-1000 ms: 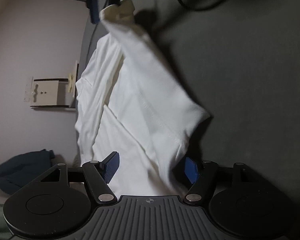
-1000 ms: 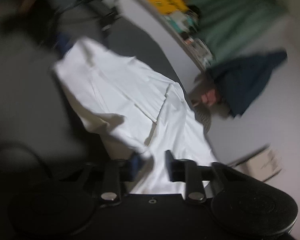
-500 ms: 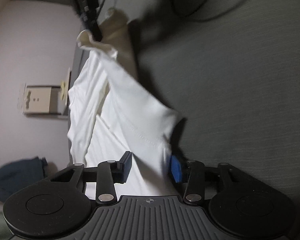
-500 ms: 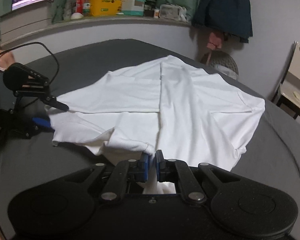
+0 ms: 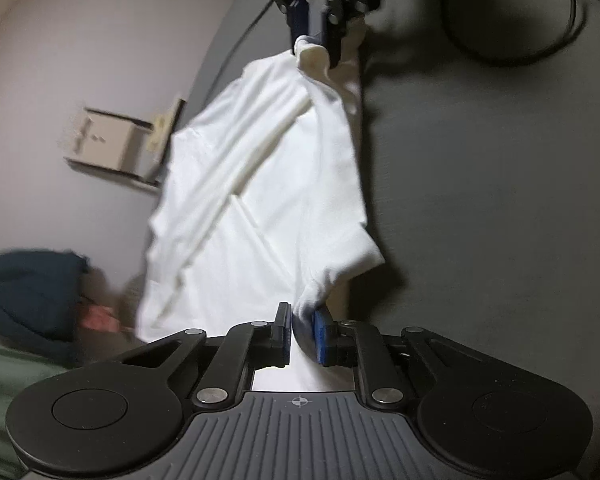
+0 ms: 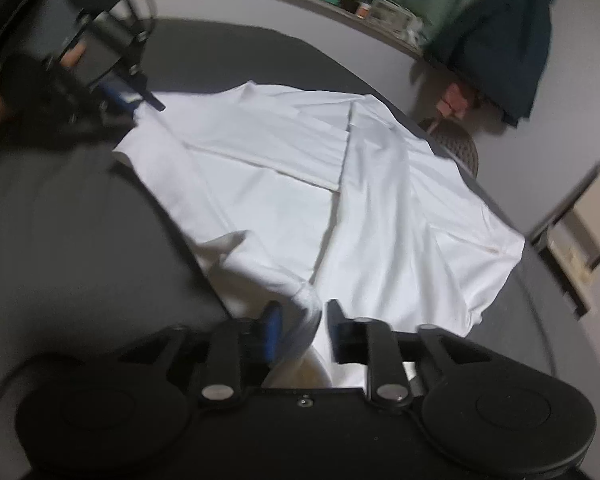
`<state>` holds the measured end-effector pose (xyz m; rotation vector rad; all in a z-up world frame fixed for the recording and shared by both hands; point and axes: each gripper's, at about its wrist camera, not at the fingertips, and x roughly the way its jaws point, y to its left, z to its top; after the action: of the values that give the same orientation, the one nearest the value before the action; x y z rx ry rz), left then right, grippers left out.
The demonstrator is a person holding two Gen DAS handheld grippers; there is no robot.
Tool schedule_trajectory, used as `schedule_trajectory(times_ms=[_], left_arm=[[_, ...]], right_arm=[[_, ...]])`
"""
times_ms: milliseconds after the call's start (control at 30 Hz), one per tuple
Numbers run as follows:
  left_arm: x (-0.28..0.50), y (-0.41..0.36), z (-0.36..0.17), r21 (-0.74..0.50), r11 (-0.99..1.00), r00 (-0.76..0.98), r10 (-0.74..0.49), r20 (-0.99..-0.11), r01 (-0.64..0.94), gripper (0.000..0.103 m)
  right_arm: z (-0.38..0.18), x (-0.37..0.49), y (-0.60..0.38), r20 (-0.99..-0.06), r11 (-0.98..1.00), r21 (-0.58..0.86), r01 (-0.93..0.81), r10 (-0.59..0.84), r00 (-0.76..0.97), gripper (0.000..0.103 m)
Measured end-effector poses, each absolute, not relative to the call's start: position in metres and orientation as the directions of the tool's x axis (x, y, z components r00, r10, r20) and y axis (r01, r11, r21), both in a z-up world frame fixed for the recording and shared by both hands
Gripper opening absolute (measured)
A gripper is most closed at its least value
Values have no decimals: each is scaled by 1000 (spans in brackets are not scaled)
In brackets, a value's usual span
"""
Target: Fold clothes
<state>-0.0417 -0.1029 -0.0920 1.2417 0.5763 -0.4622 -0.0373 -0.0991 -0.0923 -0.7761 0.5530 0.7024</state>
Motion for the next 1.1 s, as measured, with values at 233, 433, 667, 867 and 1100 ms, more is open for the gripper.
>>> schedule_trajectory(times_ms=[233,433,667,867,1100], left_arm=[[-38,-106,-102,760,242,776,42,-630,603,15],[-57,-113,-113,765,177,771,53,-635,619,16],[-57,-100,-87,728,318,766,12,-643,607,3],[-85,-93,-59,818,290,861,-38,-508,496,3],[-58,-97,-46,874,265,906,4,-424,408,3]], right_arm=[[-111,-55,-90,-642,405,-568,-716,326,694,38],[-115,-54,-85,-614,394,-612,-686,310,726,23],[-93,-59,-93,-604,476,-526,-705,375,703,6],[-61,-99,-101,-483,513,-579,-634,411,774,5],[-49,-71,-98,-469,558,-589,-584,352,810,5]])
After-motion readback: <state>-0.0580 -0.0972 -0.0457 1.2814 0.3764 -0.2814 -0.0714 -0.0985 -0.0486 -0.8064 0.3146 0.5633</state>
